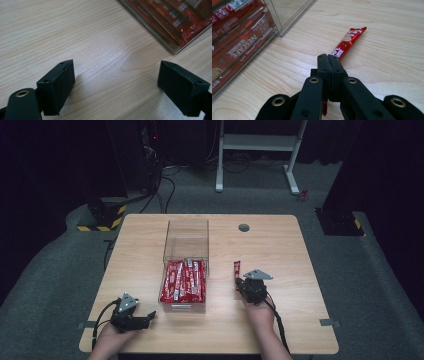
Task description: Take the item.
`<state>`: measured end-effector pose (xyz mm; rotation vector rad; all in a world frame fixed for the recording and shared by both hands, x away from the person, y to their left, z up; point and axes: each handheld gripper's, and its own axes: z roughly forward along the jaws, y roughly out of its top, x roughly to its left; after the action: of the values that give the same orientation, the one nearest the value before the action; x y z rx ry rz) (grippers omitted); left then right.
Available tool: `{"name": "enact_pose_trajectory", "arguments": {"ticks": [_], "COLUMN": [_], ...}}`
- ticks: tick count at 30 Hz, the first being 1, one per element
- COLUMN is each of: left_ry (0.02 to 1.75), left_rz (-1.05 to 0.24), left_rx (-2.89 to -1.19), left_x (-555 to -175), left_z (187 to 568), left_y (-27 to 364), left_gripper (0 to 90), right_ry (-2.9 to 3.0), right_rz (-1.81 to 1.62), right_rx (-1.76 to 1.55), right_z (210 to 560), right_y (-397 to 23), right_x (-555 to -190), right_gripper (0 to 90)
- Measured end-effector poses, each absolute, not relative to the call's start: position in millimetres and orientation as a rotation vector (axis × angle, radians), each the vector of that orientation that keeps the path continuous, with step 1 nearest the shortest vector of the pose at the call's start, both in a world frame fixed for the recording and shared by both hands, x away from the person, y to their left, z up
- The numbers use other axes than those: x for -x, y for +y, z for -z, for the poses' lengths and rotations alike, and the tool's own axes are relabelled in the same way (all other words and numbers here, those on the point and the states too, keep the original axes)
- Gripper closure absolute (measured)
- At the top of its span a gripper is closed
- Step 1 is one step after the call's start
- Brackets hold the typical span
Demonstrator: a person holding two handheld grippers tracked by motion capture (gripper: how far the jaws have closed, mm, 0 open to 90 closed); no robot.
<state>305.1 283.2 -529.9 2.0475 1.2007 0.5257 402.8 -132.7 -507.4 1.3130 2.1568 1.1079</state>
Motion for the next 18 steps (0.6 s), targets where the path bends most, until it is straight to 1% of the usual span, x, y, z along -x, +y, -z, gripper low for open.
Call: {"name": "enact_pose_trajectory", "arguments": {"ticks": [12, 18], "left_ry": [1.201, 1.201], "left_rz": [-0.526, -0.525], "left_rx": [-2.047, -2.047], "left_x": [-305.1, -305.1], "left_z": [529.9, 529.9], "left_y": [283.2, 283.2], "left_gripper": [14.9, 14.9], "right_ry": [2.183, 2.169], "right_rz": [-1.066, -1.093], "right_rx": [-1.327, -1.324], "right_z": [515.4, 512.1], "right_y": [-131.8, -132.6], "right_x": [-403.5, -402.2], "right_gripper": [87.8, 82.4]}}
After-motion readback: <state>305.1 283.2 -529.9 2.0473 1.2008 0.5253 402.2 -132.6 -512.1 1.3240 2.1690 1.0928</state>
